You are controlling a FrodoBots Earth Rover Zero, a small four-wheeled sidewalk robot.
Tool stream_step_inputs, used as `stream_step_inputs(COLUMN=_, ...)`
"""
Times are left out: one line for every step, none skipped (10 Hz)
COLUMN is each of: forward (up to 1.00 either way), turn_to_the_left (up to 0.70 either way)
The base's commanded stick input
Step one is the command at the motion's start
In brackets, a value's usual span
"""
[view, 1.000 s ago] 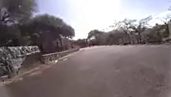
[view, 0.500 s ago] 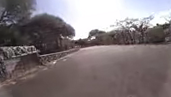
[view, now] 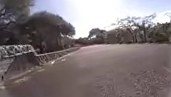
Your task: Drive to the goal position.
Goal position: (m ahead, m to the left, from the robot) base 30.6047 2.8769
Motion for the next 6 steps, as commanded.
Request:
stream_step_inputs(forward=0.85, turn_to_the_left=0.0)
stream_step_inputs(forward=0.85, turn_to_the_left=0.0)
stream_step_inputs(forward=0.85, turn_to_the_left=0.0)
stream_step_inputs(forward=0.85, turn_to_the_left=0.0)
stream_step_inputs(forward=0.85, turn_to_the_left=0.0)
stream_step_inputs(forward=0.85, turn_to_the_left=0.0)
